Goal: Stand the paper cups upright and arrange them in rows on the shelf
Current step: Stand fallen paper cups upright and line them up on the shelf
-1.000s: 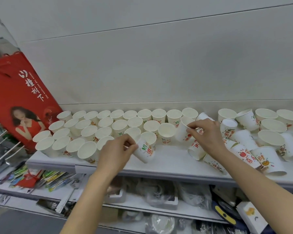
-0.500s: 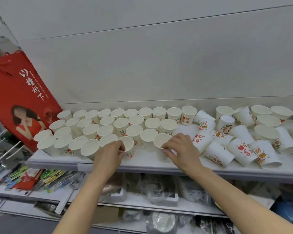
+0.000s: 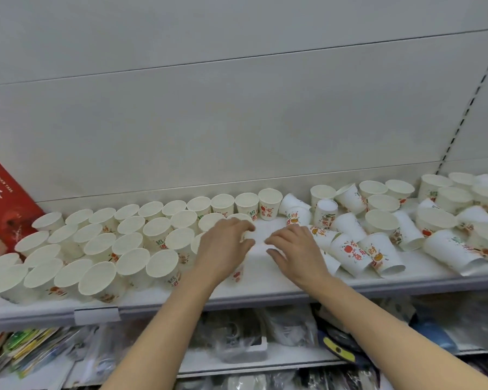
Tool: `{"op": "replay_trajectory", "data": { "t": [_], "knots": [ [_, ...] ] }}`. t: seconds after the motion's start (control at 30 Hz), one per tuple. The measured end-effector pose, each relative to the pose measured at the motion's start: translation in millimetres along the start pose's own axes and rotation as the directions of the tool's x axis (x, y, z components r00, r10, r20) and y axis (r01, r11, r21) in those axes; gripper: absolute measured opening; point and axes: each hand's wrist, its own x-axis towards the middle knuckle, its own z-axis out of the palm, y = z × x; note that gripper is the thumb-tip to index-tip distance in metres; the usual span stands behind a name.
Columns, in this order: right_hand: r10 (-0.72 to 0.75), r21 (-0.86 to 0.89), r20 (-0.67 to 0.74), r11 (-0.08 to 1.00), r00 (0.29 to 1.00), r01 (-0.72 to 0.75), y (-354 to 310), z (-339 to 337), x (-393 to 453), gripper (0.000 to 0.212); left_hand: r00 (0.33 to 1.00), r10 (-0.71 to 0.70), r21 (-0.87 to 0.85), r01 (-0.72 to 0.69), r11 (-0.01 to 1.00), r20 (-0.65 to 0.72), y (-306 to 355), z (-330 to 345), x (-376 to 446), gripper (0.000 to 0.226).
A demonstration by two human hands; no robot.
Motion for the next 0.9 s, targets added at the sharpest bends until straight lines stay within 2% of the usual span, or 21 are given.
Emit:
{"op": "replay_trajectory", "data": {
  "t": [0.07,0.13,0.2,0.27,0.4,0.5,0.67,0.83,0.9],
  "knots": [
    [0.085,-0.045,-0.017,0.995,0.996,-0.086,28.4,-12.2,-1.9,0.017,0.984,0.105,-0.042,-0.100,0.994,0.143,27.8,23.4,31.1,0.036],
    [0.124,-0.061,-0.010,0.990,0.992,-0.124,50.3,-22.5,-5.9,0.014,0.938,0.163,-0.069,-0.149,0.986,0.306,49.6,46.7,56.4,0.045],
    [0.130,-0.085,0.018,0.988,0.991,-0.128,71.3,-30.6,-8.0,0.013,0.889,0.148,-0.033,-0.149,0.988,0.434,62.4,63.5,71.7,0.053],
    [0.135,-0.097,0.041,0.987,0.990,-0.131,84.5,-31.1,-5.1,0.014,0.867,0.092,0.017,-0.115,0.993,0.490,61.0,69.4,72.9,0.059],
    [0.216,-0.138,0.162,0.971,0.963,-0.194,107.7,-24.9,18.3,0.017,0.905,-0.019,0.098,-0.026,0.995,0.425,61.8,62.3,62.5,0.055],
    [0.280,-0.238,0.302,0.948,0.911,-0.213,110.7,-19.8,41.0,0.031,0.924,-0.119,0.144,0.071,0.987,0.362,63.2,49.9,55.3,0.043],
    [0.350,-0.280,0.414,0.927,0.840,-0.248,113.9,-1.1,64.8,0.051,0.949,-0.230,0.251,0.174,0.952,0.217,63.8,31.1,36.2,0.027],
    [0.387,-0.232,0.430,0.921,0.816,-0.314,109.5,10.1,69.7,0.051,0.961,-0.242,0.330,0.186,0.926,0.136,64.1,25.3,17.3,0.015],
    [0.410,-0.138,0.427,0.910,0.806,-0.390,106.1,7.9,72.4,0.037,0.964,-0.239,0.344,0.186,0.920,0.118,59.0,24.2,10.3,0.015]
  ]
}}
